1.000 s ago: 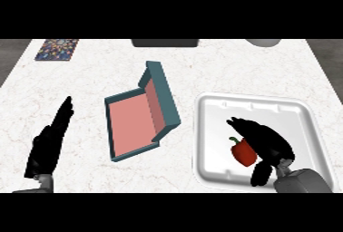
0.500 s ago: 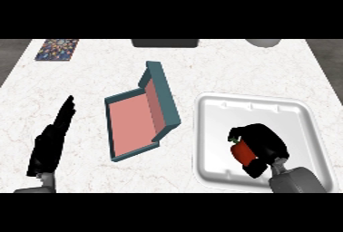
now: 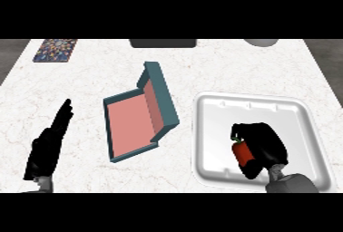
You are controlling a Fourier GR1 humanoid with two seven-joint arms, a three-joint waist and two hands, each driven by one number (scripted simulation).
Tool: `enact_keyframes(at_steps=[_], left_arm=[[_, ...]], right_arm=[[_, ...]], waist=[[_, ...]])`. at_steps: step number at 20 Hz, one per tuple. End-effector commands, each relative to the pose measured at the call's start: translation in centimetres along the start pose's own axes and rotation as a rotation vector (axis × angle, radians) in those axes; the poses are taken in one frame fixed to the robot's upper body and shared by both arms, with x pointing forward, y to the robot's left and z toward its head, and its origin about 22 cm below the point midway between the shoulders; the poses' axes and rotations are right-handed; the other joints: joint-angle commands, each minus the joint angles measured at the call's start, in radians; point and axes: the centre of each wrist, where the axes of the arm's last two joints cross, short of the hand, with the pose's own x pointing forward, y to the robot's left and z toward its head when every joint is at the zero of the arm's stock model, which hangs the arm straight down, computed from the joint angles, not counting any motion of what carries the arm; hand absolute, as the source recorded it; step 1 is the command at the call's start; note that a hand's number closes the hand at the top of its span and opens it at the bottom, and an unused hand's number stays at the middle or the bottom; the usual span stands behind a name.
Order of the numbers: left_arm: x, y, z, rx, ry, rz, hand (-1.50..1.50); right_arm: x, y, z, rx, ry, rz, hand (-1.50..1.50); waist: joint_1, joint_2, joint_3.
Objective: Pick the bell pepper from the tray and place it in the cardboard box
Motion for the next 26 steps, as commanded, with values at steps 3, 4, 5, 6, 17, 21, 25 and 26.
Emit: enact_keyframes(at_steps=[3,4,5,6,17,21,25,26], left_arm=[[-0.3,0.9,0.0,0.044,0.026,0.005,0.00],[-1.0,0.1,0.5,0.031,0.025,-0.015,0.00],[0.6,0.2,0.2,0.028,0.010,-0.011,0.00],[0.1,0.6,-0.1,0.032,0.009,0.004,0.00],[-0.2,0.8,-0.4,0.006,-0.014,0.003,0.00],[-0.5,0.2,-0.1,-0.009,-0.003,-0.015,0.00],[0.5,-0.3,0.3,-0.031,-0.032,-0.007,0.00],[0.0,-1.0,0.3,0.001,-0.015,-0.009,0.00]], right_arm=[[2.8,3.1,3.7,-0.107,0.441,-0.094,1.50],[3.8,1.4,4.1,-0.142,0.476,-0.098,1.50],[5.1,1.9,5.5,-0.146,0.501,-0.109,1.50],[5.9,1.3,6.4,-0.199,0.514,-0.074,1.50],[13.2,-5.6,13.0,-0.538,0.256,-0.304,1.50],[15.5,-7.4,14.1,-0.606,0.116,-0.406,1.50],[18.1,-8.8,12.5,-0.623,0.053,-0.415,1.50],[17.9,-9.5,13.3,-0.613,0.025,-0.428,1.50]], waist=[[-0.052,-0.012,-0.002],[-0.041,-0.010,-0.002],[-0.040,-0.013,-0.001],[-0.029,-0.008,-0.001],[0.005,-0.001,0.001],[0.012,0.001,0.001],[0.026,0.004,0.000],[0.019,0.003,0.000]])
